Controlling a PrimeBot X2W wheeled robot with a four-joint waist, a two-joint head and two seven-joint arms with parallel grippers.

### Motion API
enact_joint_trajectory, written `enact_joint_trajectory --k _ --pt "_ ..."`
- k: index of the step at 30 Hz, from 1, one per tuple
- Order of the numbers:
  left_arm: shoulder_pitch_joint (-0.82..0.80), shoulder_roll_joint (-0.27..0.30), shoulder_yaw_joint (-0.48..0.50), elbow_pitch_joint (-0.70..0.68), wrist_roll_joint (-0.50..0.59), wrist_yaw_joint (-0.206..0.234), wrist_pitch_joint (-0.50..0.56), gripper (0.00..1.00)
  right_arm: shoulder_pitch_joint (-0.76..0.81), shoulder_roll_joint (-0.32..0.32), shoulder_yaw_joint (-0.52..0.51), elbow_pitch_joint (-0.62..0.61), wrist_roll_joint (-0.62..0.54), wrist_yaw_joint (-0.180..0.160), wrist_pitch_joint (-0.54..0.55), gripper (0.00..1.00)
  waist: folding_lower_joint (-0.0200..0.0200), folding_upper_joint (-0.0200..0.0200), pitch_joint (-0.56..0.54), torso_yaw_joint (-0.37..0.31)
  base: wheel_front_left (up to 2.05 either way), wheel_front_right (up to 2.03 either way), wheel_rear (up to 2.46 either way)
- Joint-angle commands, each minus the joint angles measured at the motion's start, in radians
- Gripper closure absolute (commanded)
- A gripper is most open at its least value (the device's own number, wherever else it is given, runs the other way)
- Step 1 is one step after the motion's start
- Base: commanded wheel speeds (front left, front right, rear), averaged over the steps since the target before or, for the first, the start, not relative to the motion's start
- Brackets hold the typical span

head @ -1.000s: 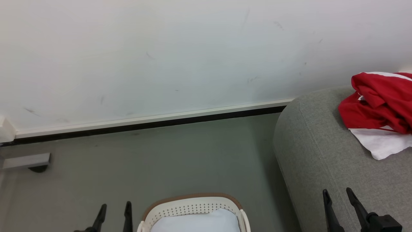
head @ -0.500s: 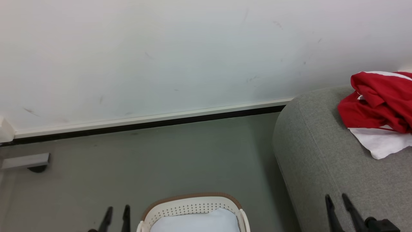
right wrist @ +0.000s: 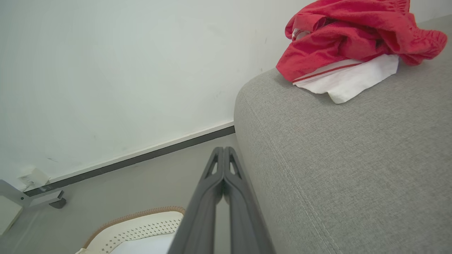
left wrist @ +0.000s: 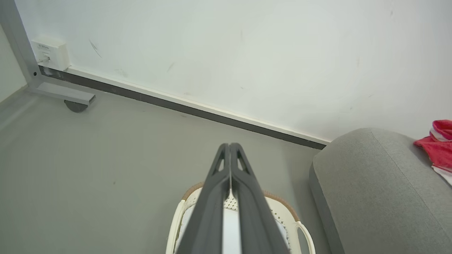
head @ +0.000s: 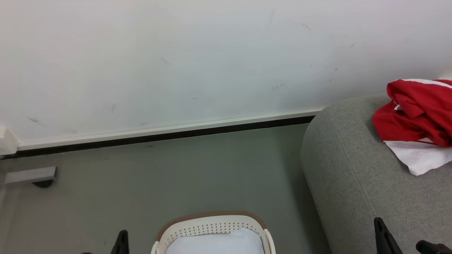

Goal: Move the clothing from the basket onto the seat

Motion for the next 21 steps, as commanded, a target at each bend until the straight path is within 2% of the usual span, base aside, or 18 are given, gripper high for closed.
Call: enact_joint_trajectory --k 1,21 --pt "-0.028 0.004 0.009 -0.019 -0.053 -0.005 0.010 1.00 -0.024 -0.001 -0.009 -0.022 0.049 0.000 0.009 1.00 0.0000 -0.0001 0.000 0.001 0.00 0.00 0.00" --pt "-0.065 0.005 0.037 -0.027 -0.373 -0.032 0.090 1.00 -0.043 0.000 -0.043 -0.057 0.359 -0.001 0.091 1.00 0.0000 -0.0001 -0.001 0.013 0.00 0.00 0.00"
